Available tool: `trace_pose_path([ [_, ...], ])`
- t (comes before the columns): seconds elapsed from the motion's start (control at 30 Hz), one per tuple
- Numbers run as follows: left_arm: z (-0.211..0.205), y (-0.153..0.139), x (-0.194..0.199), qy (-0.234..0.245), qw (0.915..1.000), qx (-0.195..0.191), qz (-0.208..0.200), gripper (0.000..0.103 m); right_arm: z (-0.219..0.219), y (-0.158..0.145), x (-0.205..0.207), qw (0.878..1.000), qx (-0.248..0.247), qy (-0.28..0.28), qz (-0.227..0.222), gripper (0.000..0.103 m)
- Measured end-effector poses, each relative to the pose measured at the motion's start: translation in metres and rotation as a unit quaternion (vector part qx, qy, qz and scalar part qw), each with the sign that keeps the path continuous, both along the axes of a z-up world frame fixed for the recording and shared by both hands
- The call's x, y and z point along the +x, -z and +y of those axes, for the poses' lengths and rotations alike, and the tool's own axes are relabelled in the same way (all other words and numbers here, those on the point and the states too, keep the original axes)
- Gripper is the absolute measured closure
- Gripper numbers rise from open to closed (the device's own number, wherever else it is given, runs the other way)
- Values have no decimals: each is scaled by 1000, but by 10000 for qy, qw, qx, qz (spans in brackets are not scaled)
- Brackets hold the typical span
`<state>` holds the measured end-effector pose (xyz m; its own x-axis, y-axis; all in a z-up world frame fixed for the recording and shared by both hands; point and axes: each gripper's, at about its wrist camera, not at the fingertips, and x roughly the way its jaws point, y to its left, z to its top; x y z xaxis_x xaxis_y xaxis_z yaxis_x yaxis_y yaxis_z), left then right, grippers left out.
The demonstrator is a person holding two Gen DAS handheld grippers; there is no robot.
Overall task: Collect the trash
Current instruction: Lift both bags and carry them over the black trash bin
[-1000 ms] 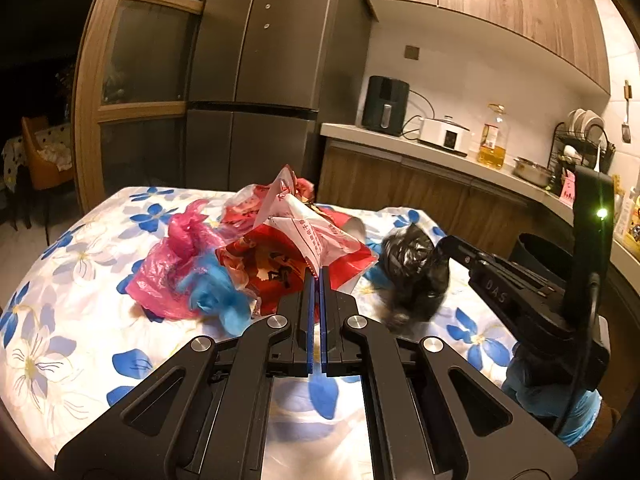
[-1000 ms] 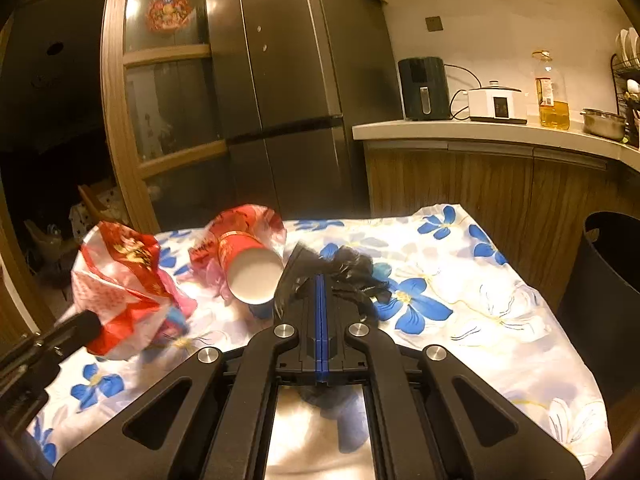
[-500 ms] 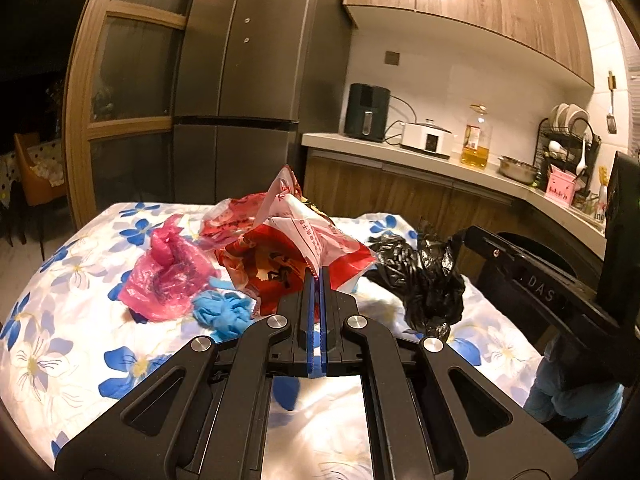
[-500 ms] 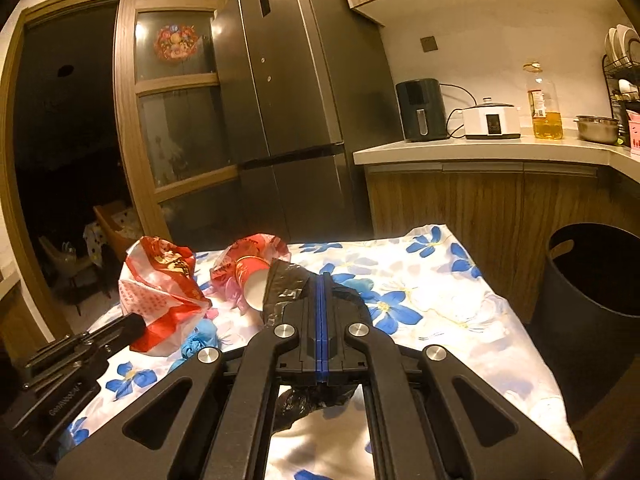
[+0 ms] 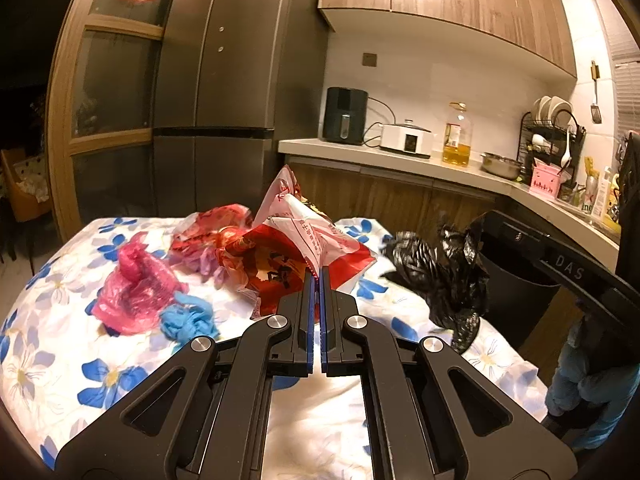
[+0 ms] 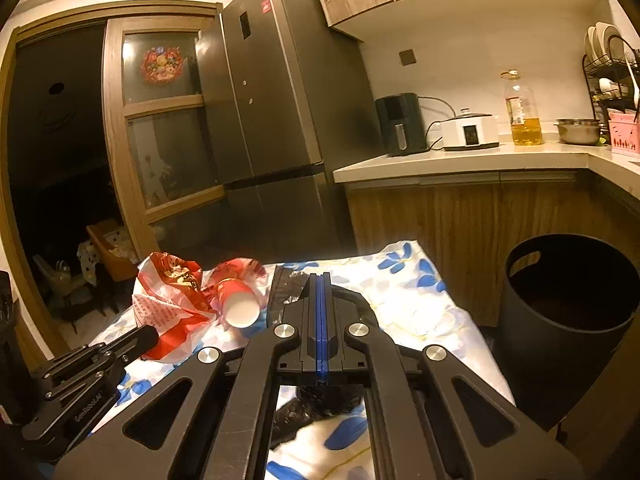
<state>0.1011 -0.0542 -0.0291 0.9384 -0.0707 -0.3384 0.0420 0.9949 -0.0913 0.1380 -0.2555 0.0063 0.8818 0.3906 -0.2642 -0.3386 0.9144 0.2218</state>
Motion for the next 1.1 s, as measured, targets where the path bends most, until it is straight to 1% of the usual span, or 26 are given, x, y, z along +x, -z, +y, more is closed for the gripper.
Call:
trace_pose_path([
  [0.33,-37,-7,31,426,9990,85,-52,102,-35,-14,6,9989,-20,425,-176,102],
  [0.6,-82,-13,57,869,9959,213,-157,102,-75,-27,14,9954,-8,887,-353,102],
  [0.8,-124,-22,79,1216,9918,295,-279,102,-107,-37,23,9904,12,1305,-446,102],
  [0.93,-152,-30,93,1452,9883,274,-372,102,-133,-42,28,9858,58,1603,-505,102],
  [1.1,-193,-34,110,1830,9820,236,-415,102,-158,-42,33,9813,114,1861,-485,102],
])
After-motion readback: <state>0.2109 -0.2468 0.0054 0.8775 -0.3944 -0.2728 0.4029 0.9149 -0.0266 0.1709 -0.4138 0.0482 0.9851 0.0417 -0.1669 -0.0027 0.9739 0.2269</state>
